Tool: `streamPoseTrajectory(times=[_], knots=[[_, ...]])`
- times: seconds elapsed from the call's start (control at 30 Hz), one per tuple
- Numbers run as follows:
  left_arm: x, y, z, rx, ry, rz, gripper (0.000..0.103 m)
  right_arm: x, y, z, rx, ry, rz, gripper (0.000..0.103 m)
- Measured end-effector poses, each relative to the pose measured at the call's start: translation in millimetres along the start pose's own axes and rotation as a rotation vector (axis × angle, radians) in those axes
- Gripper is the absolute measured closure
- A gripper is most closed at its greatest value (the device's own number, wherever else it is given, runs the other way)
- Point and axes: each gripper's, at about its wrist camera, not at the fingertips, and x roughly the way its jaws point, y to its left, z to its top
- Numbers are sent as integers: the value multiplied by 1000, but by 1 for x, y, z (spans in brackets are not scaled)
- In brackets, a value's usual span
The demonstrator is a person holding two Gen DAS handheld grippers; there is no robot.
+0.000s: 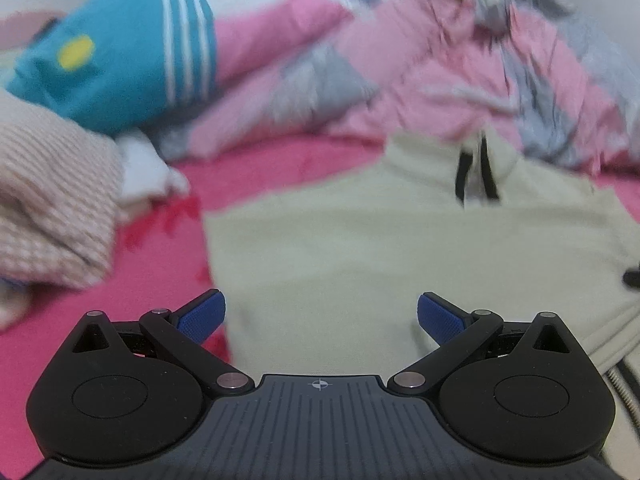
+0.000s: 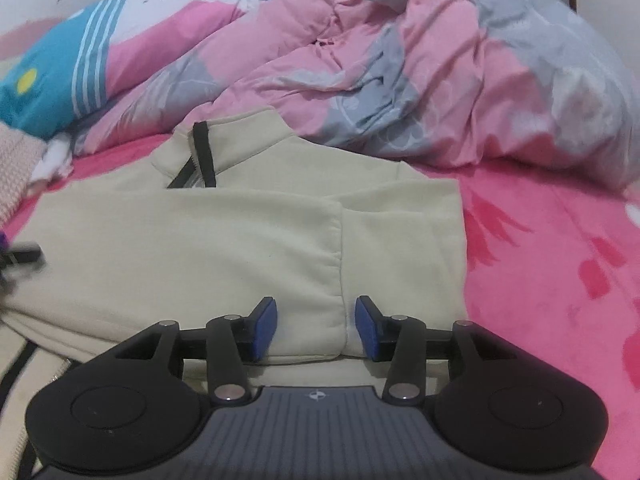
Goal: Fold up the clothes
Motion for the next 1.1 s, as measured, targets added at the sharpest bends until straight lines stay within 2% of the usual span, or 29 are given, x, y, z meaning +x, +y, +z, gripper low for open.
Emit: streamPoseTrajectory(times=[0.07, 0.17, 0.23, 0.3, 0.63, 0.8, 0.93, 1.1], knots=[[-13, -3, 4, 9, -10, -31, 0, 0, -2, 0, 6, -2, 4, 57], [-12, -13, -3, 58, 51, -78, 0, 0, -2, -2, 9, -5, 4, 57], [-4, -18, -17, 85, 88, -61, 0, -1, -1, -3, 6, -8, 1, 57], [1, -17, -26, 72, 92, -63, 0, -1, 0, -3, 4, -10, -2, 57], [2, -16, -27, 57, 91, -63, 0, -1, 0, -4, 6, -5, -2, 56], [2, -16, -28, 61, 90, -62, 0, -3, -2, 3, 22, 35, -4, 56], [2, -15, -28, 57, 89, -65, 0, -30, 1, 5, 36, 47, -30, 55], [2, -15, -28, 53, 88, -67, 0, -73, -5, -25, 28, 16, -38, 54]])
